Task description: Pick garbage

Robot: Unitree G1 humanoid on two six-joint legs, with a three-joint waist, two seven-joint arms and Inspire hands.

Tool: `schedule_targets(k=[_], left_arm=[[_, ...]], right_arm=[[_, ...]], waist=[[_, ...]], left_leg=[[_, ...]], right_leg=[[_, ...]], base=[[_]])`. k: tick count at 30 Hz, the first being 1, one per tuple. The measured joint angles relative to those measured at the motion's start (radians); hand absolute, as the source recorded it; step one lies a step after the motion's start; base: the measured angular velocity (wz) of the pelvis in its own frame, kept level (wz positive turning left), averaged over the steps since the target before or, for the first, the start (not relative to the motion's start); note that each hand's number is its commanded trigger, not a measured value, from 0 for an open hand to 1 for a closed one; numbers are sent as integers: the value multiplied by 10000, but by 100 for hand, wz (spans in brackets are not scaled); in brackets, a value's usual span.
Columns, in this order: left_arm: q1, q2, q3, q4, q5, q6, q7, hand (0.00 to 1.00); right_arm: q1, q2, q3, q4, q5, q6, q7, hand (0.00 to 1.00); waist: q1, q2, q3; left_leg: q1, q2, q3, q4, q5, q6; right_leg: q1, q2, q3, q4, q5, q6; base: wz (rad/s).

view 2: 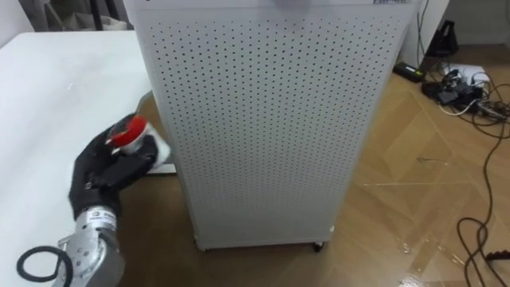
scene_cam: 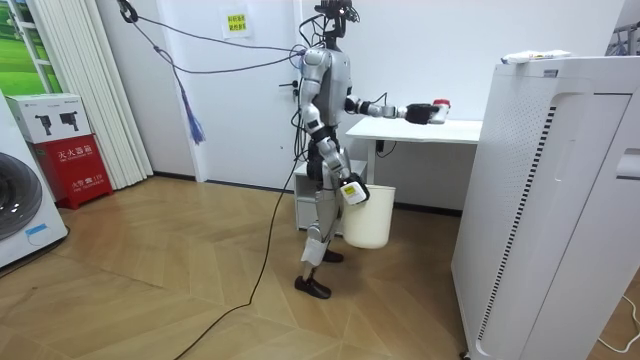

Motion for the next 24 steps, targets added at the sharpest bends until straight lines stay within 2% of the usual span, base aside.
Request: schedule_targets(k=[3,7,11,13,17,21,24], left_arm=[[130,-54,-400,-187,12,56,-683,100],[292,-159,-599,-191,49,98,-1542,100],[662,-80,-771,-191,101,100,-2524,100],[1050,-65,-769,-218,98,100,-2963,100],[1425,57,-764,-230,217,102,-3560,100],[2069,192,-814,-132,272,125,-4336,100],[2627,299,-833,-85,283,341,-4803,100]], right_arm=[[-317,1,0,-3,13,-9,-96,100],[-608,-11,-8,-14,26,-31,-320,100],[-934,-53,-94,-22,82,-138,-522,100],[-1023,-46,-133,-25,189,-261,-572,100],[-1119,-11,-309,-24,354,-374,-561,100],[-1155,-101,-338,-24,452,-475,-608,100],[-1155,-138,-342,-25,452,-476,-623,100]], waist=[[18,15,7],[150,48,3],[254,236,45],[258,330,33],[255,338,32],[264,344,35],[211,351,38]], left_leg=[[-124,11,-3,7,0,0],[-235,7,12,21,0,0],[-281,-1,21,11,0,0],[-314,5,21,11,0,0],[-357,18,21,-30,3,-3],[-364,16,69,-94,3,-3],[-425,24,108,-112,2,-3]], right_leg=[[-133,9,-7,8,0,0],[-254,14,49,20,1,-1],[-329,0,60,31,0,0],[-355,-1,12,31,0,0],[-420,0,-61,30,-1,0],[-507,-2,-58,36,-1,0],[-576,6,-48,32,-1,0]], base=[[0],[-2],[-2],[0],[-1],[-7],[-1]])
